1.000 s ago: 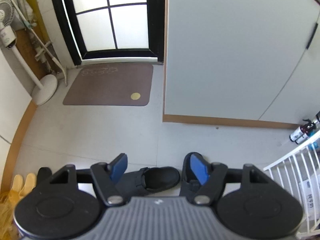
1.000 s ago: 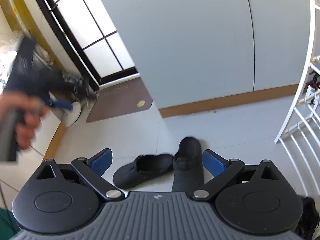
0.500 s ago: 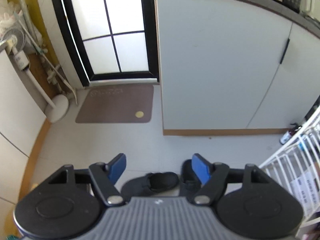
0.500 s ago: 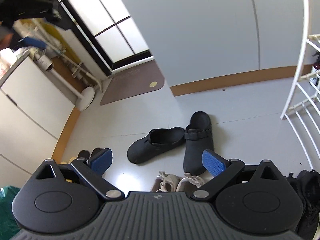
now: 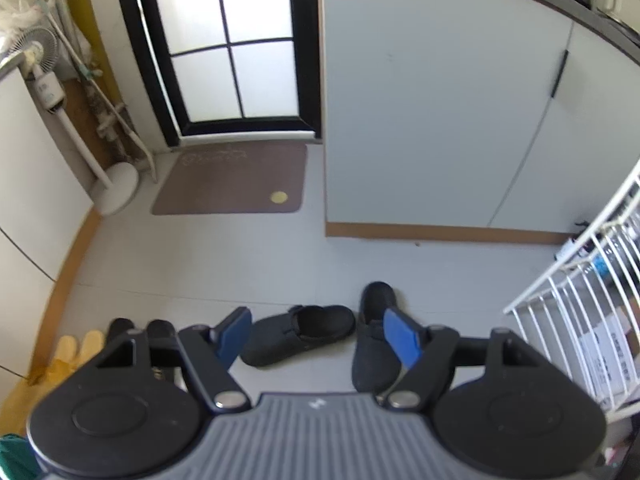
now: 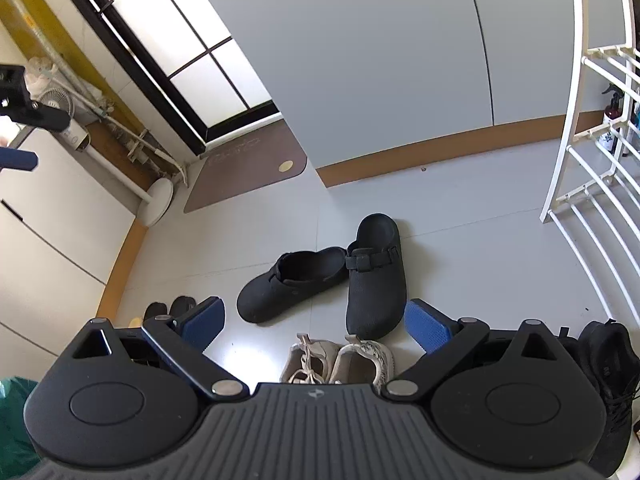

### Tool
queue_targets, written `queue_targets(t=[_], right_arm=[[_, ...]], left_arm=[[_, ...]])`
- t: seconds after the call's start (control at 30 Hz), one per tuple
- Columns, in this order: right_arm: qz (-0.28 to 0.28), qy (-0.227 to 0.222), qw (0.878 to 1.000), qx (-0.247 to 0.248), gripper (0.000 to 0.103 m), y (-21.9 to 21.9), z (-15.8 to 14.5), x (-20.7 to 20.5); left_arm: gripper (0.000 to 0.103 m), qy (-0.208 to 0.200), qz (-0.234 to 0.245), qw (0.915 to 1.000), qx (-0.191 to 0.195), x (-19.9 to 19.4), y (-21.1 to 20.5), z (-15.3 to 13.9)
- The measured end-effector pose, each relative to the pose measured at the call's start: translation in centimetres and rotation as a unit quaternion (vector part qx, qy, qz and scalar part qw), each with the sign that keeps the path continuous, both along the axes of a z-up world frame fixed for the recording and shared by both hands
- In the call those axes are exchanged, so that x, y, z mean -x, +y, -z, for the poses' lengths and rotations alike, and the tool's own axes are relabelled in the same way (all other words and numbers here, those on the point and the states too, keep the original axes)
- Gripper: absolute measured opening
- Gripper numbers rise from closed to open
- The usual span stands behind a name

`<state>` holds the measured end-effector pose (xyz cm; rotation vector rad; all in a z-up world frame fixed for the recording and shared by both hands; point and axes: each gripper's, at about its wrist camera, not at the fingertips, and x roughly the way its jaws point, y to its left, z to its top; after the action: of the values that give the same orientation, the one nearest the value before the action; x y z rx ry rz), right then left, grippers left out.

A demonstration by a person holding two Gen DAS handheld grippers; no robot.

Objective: Organize scattered shoes
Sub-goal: 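Raise the left tool away while moving the right tool toward the placed clog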

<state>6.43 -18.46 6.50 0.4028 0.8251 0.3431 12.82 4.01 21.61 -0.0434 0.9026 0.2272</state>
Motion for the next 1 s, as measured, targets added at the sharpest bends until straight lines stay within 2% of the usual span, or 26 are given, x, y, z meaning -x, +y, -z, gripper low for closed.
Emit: queue_targets(t=[0.2, 0.37, 0.6, 0.73, 0.8, 0.9, 1.0], right_arm=[[-0.001, 0.024, 1.000, -0.003, 0.100, 2.1, 0.9, -1.3], [-0.002, 0.047, 0.999, -0.015, 0.100, 5.2, 2.1, -2.7], [0.007, 0.056, 0.998, -0.001, 0.100, 9.1, 4.3, -5.0], [-0.019, 0.048, 0.998, 0.025, 0.100, 11.2, 5.4, -6.4], [-0.020, 0.053, 0.998, 0.031, 0.100, 12.0, 6.1, -7.3], [-0.020, 0.070, 0.997, 0.027, 0.100, 13.0, 7.4, -8.9], [-0.001, 0.088, 0.996, -0.001, 0.100, 13.7, 9.3, -10.6]], left_arm=[[0.075, 0.010, 0.009, 0.9993, 0.034, 2.0, 2.7, 4.9], [0.076, 0.003, 0.000, 0.9989, 0.048, 3.0, 5.7, 7.8], [0.075, 0.007, 0.006, 0.9979, 0.064, 3.1, 8.7, 11.2], [0.075, 0.011, 0.015, 0.9992, 0.036, 2.4, 9.8, 12.8], [0.075, 0.012, 0.012, 0.9990, 0.041, 1.9, 10.4, 13.8], [0.075, 0.013, 0.002, 0.9986, 0.052, 1.3, 11.3, 15.2], [0.075, 0.020, 0.001, 0.9988, 0.046, 0.6, 11.7, 16.3]])
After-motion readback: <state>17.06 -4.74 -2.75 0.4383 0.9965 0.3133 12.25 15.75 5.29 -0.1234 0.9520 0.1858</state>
